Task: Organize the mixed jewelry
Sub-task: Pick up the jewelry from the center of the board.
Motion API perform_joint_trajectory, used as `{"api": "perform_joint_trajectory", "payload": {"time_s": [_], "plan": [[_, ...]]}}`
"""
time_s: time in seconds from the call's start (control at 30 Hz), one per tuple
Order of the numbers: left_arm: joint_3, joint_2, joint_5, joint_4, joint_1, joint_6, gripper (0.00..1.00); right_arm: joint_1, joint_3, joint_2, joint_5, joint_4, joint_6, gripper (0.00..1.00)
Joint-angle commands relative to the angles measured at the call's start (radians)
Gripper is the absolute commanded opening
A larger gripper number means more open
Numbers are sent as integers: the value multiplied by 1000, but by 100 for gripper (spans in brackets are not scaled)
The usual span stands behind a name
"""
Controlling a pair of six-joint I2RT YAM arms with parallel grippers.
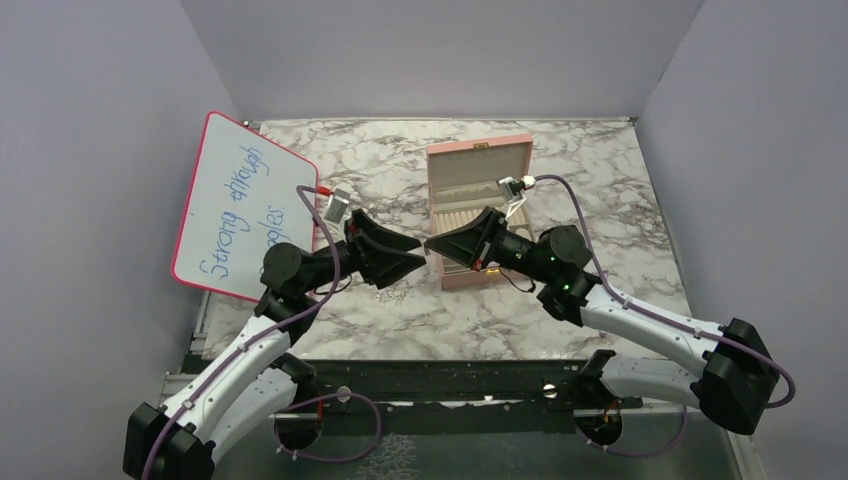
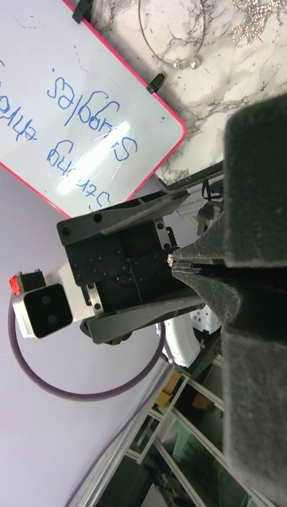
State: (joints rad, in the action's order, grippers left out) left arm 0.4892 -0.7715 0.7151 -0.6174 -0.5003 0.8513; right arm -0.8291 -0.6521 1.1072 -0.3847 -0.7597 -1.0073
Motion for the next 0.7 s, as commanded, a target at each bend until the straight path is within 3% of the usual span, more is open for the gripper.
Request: {"api": "perform_joint_trajectory", "payload": {"time_s": [0.0, 0.2, 0.43, 0.6, 0.67], "plan": [[48, -21, 51, -68, -18, -37, 63, 1, -17, 15, 39, 15, -40, 2], [57, -59, 76, -79, -54, -47, 52, 2, -19, 23, 41, 13, -56, 2], [66, -77, 70, -81, -76, -62, 28, 2, -13, 20, 44, 19, -65, 1], [65, -64, 64, -78, -75, -70, 1, 2, -2, 2, 65, 52, -59, 2], [69, -58, 71, -59, -76, -64, 0, 1, 1, -15, 90, 82, -50, 7]]}}
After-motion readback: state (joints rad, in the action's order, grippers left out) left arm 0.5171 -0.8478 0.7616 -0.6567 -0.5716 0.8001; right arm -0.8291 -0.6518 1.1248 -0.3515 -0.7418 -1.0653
